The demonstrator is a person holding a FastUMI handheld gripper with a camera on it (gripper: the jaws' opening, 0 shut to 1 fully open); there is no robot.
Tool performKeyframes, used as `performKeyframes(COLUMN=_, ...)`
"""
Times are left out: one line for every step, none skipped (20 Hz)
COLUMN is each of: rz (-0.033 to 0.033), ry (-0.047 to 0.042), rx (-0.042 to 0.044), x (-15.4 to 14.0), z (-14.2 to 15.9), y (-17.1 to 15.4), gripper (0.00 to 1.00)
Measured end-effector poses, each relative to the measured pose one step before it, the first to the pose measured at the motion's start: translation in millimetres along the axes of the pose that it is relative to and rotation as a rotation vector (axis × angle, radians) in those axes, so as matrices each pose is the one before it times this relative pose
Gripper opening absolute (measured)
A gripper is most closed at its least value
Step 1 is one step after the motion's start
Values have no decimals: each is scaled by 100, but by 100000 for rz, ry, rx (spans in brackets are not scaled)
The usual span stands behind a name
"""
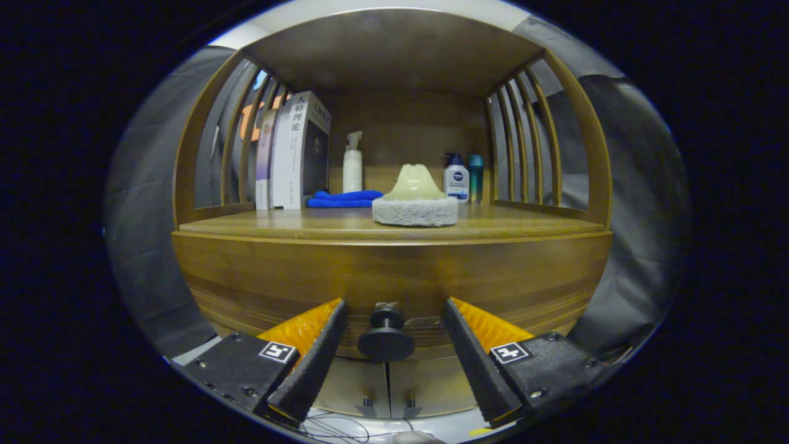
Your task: Pull open the drawer, take out the items inside it, and place them on the countertop above the cabinet.
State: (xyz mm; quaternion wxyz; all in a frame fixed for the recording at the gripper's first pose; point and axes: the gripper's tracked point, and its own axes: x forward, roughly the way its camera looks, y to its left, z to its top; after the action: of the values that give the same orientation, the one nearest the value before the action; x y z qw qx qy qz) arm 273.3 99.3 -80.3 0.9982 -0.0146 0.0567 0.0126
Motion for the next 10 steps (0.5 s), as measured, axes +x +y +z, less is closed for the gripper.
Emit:
performKeyframes(rz=-197, ry=-548, rx=-513, x=-6, z=-71, y=34, gripper=100)
performKeyframes(rz=-98, ry=-30, rx=-650, x=14, z=2, y=-41, gripper=100)
performKeyframes(rz=-166, ry=385, rx=-632, x=45, z=-56, y=26, gripper=100)
performKeyframes(rz=-101, ry=1188, rx=-380, x=14, z=-108, y=28, gripper=100)
performKeyframes(rz=88, ry=3372, rx=-801, x=-147, z=-427, y=-16, gripper=100)
performKeyframes(rz=875, ry=1317, rx=538, x=-537, z=-9, y=-24, gripper=100)
performKeyframes(rz=572, ry=-401, rx=1112, x=-768, z=516, y=-131, gripper=100)
performKeyframes(rz=-144, ry=-1684, rx=296, x=-1268, z=846, y=-390, gripper=100)
performKeyframes(rz=-298, ry=-1900, rx=200, x=-1671, z=850, y=-667, gripper=100)
performKeyframes(rz=626, ry=-2395, rx=499, x=-1833, z=1087, y=-421, gripper=100)
